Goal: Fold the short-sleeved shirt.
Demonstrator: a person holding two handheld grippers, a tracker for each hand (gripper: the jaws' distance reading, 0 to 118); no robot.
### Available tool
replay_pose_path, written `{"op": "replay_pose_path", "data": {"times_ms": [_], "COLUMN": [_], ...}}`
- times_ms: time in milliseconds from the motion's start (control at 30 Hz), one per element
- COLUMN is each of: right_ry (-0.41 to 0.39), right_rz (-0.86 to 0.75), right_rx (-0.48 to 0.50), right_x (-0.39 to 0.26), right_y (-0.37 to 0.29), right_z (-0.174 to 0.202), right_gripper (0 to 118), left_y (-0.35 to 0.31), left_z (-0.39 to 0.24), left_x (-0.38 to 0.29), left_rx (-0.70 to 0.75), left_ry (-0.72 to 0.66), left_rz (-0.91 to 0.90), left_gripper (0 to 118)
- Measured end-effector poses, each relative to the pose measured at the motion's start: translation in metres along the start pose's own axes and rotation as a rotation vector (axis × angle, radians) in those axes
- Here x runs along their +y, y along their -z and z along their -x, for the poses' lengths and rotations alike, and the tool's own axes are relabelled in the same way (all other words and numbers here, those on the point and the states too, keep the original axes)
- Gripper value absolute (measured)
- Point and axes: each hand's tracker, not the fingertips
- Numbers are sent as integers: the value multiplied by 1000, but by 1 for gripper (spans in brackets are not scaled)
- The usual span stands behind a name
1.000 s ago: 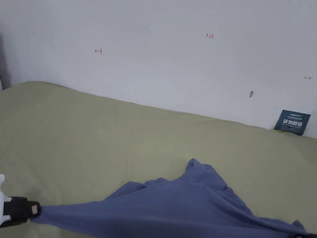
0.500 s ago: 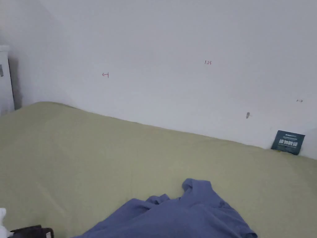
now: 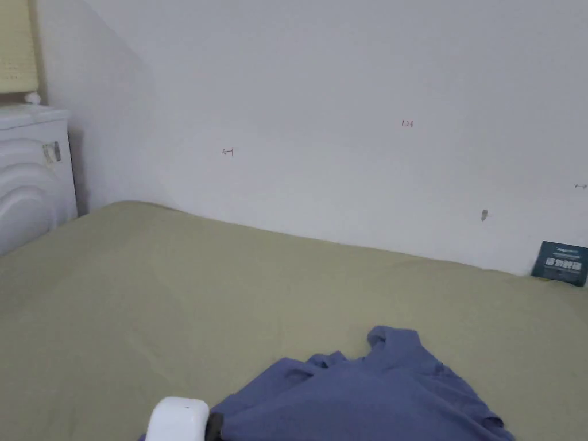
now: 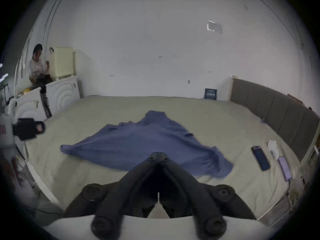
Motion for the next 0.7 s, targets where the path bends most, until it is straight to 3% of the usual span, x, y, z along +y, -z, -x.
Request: {"op": "replay_pose_path", "data": {"times_ms": [133, 267, 300, 333, 367, 400, 433, 467, 500, 533, 700], "right_ry": [-52, -1, 30, 46, 55, 64, 62, 58, 58, 52, 49], "right_rz": [79, 110, 113, 120, 127, 131, 132, 130, 130, 136, 155], "right_rx": [77, 102, 110, 110, 105, 106, 109, 106, 107, 115, 144], "right_x": [-22, -23, -22, -20, -18, -13, -10, -9, -6, -3, 3], "right_y": [-4, 7, 10, 14, 16, 21, 23, 23, 23, 26, 29], "right_z": [21, 17, 14, 12, 9, 7, 4, 2, 0, -3, -9], "right_gripper": [0, 0, 0, 0, 0, 0, 0, 0, 0, 0, 0], "left_y": [-2, 28, 40, 52, 62, 75, 89, 104, 114, 126, 182], "left_z": [1, 38, 51, 64, 71, 81, 92, 100, 104, 108, 118], "left_x": [-43, -43, -36, -31, -22, -14, -8, -3, 2, 6, 7], "left_rx": [-29, 46, 50, 81, 133, 160, 171, 157, 134, 98, 137], "left_ry": [53, -2, -14, -25, -15, -12, -10, 10, 18, 28, 28], "left_rz": [116, 220, 256, 261, 288, 339, 354, 382, 391, 410, 496], "left_gripper": [0, 0, 9, 29, 42, 51, 51, 79, 96, 103, 102]}}
